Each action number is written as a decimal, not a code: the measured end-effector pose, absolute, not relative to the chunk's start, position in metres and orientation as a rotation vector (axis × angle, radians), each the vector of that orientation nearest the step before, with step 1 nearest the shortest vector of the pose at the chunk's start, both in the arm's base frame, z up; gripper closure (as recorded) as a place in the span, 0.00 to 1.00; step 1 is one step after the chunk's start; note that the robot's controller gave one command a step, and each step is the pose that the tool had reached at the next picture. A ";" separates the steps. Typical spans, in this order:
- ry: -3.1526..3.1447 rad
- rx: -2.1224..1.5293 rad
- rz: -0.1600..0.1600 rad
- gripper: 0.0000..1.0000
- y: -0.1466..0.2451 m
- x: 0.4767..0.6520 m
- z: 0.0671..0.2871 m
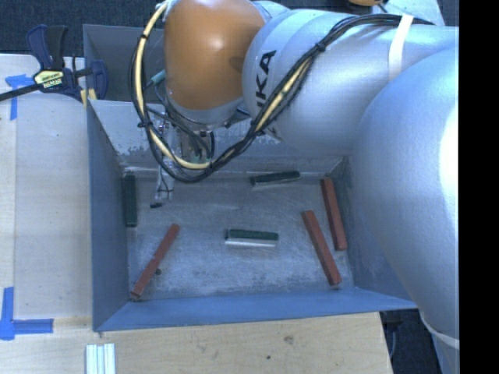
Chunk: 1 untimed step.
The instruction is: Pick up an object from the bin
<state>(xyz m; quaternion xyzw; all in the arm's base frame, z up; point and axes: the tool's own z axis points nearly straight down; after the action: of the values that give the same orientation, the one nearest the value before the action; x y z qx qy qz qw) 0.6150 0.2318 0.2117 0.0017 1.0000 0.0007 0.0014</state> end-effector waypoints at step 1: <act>3.139 0.006 0.002 0.00 0.232 0.615 0.212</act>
Offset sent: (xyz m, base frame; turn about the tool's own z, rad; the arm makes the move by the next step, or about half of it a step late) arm -0.0354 -0.0241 -0.1162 0.0764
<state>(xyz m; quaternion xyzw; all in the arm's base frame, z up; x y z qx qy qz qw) 0.6150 0.2318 0.2117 0.0018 1.0000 0.0007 0.0014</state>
